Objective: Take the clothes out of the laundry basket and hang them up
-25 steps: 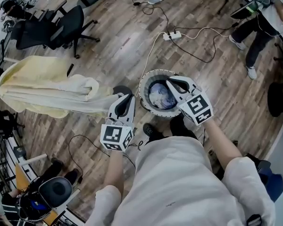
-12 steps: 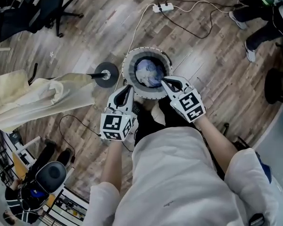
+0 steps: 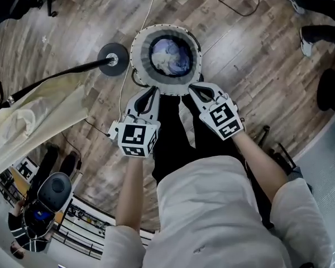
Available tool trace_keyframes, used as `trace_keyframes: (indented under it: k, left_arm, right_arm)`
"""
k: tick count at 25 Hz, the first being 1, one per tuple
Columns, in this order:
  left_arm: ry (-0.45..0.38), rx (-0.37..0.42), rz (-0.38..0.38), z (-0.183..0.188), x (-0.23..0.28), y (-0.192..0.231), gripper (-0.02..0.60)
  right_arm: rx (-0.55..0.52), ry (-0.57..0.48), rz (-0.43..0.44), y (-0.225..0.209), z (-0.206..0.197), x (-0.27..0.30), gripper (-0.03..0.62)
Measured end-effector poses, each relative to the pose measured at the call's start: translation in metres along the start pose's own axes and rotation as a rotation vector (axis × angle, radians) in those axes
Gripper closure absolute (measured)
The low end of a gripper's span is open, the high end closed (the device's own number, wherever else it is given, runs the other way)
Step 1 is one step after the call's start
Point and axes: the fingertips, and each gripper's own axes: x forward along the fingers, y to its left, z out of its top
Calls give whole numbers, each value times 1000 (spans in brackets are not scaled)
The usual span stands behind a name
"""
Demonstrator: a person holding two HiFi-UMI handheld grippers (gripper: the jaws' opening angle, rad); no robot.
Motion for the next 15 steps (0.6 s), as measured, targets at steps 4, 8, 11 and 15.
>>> trace_keyframes:
  k: [4,8,11,15]
  left_arm:
    - [64,14,-35,-32,33,2,547]
    - [117,7,-76,-67,65,3,548]
    - [145,3,-94,-89,86,5,546]
    - [170,-26,-98,-121,107,17,548]
  right_arm:
    - [52,41,-24,-13,-31,24,586]
    - [91,78,-40,-24,-59,48,586]
    - [85,112,-30,-30,-79,69,586]
    - [85,138,-12,-32,-102,102,586]
